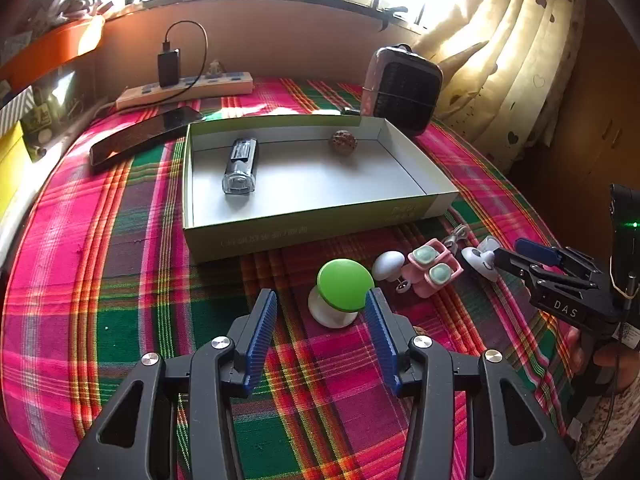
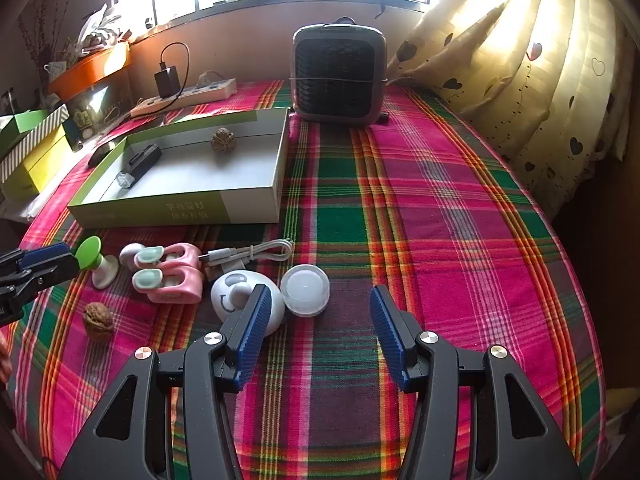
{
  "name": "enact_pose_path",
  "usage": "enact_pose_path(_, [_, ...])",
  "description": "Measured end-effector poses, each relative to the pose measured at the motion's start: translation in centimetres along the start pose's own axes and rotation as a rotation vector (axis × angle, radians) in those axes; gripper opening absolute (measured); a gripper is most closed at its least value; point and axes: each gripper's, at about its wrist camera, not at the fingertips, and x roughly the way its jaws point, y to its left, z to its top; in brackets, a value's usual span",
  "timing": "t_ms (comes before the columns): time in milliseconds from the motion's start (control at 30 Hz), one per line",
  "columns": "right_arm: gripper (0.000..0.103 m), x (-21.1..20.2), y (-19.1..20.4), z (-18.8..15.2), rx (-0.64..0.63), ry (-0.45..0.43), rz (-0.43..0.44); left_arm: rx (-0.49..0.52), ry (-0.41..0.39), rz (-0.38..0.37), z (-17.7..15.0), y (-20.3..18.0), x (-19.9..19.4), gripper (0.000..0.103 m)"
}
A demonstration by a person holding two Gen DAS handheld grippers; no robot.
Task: Organize objects
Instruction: 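Grasp the green mushroom toy with the left tool while the right tool grasps the white round lid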
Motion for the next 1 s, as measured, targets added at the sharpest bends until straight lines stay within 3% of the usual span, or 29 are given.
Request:
enact_pose_path(500, [0.053,2.2,-0.6,0.5,-0.022,0.054,0.015,0.024,0.039,0.011,0.7,-0.9,1.7,0.048])
enact_pose_path(1000, [0.052,2.4,-0.7,0.8,-0.032,0.053,0.022,0.005,0.057,0.033,1.0,-0.9,3.4,0.048])
